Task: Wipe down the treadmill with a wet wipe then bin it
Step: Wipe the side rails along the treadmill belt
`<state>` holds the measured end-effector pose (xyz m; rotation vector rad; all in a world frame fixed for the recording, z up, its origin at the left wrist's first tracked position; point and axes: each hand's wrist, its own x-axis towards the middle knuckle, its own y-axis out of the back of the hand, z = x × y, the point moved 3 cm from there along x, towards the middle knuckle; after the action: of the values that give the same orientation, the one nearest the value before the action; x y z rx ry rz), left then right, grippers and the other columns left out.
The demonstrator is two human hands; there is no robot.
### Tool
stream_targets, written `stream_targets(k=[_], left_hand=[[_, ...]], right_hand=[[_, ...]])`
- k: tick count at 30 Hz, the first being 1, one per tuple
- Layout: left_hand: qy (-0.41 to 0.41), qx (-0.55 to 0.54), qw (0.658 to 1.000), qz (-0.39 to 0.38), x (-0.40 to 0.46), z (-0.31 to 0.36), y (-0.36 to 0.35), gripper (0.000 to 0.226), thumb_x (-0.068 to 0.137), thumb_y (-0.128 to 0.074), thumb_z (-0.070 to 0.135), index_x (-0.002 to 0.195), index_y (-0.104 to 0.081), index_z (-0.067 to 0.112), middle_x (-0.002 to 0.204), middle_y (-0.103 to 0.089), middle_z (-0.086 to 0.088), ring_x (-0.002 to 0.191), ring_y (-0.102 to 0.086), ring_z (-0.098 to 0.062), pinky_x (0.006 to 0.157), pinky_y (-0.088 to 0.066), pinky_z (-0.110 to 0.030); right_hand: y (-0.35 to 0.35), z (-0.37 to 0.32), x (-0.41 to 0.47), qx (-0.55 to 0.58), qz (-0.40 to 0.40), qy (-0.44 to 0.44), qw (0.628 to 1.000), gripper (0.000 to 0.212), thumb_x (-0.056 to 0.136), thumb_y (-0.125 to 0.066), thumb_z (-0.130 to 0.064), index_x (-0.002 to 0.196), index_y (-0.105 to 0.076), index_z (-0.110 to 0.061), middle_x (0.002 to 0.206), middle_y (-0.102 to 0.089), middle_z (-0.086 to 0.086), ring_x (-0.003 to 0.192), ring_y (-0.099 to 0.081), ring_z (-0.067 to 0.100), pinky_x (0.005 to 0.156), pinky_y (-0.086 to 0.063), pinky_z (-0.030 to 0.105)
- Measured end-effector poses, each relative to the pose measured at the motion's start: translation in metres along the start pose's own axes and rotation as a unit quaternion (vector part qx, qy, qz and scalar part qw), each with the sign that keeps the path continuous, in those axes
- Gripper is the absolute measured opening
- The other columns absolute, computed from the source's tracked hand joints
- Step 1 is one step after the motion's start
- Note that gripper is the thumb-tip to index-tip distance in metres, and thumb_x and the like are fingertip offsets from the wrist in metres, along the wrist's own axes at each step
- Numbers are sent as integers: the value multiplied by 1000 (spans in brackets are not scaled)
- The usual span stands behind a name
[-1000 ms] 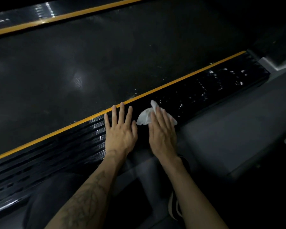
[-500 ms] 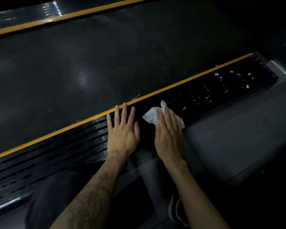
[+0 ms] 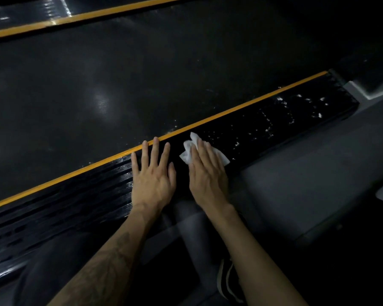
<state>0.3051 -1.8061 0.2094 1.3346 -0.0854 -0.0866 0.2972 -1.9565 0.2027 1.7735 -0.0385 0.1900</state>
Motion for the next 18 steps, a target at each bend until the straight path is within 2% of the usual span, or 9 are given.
stream_targets(k=[2, 6, 12, 15, 18], left_hand=[[-2, -1, 1000, 2, 0, 2, 0, 63, 105, -13, 47, 164, -18, 25, 173, -4, -4, 159, 9, -25, 128, 1, -54], [0, 5, 1000, 2, 0, 2, -2, 63, 106, -13, 46, 164, -18, 24, 173, -3, -3, 159, 8, -26, 128, 0, -55], [1, 2, 1000, 5, 2, 3, -3, 62, 106, -15, 46, 164, -21, 24, 173, -5, -3, 159, 8, -26, 128, -1, -55], [2, 5, 1000, 7, 2, 2, -2, 62, 106, -15, 45, 164, -20, 24, 173, -5, -4, 159, 7, -26, 128, -1, -55], [5, 3, 1000, 5, 2, 3, -2, 62, 105, -15, 45, 164, -20, 24, 173, -5, -4, 159, 6, -26, 128, -2, -55]], right_hand=[[3, 17, 13, -3, -9, -17, 1000, 59, 106, -19, -33, 160, -31, -12, 168, -23, 11, 156, -19, 26, 127, -21, 46], [5, 18, -2, 1, 15, -80, 997, 56, 109, -23, -31, 160, -29, -11, 168, -23, 12, 157, -18, 26, 126, -21, 48], [4, 8, 17, -1, -14, 7, 1000, 55, 107, -25, -29, 159, -32, -14, 166, -28, 12, 155, -23, 29, 125, -25, 50], [6, 24, 24, -8, -15, -33, 999, 54, 109, -25, -30, 159, -31, -12, 167, -26, 12, 156, -19, 28, 127, -20, 47], [3, 10, 5, -8, -4, -76, 997, 56, 109, -22, -32, 160, -30, -9, 168, -24, 13, 157, -18, 28, 127, -20, 47]])
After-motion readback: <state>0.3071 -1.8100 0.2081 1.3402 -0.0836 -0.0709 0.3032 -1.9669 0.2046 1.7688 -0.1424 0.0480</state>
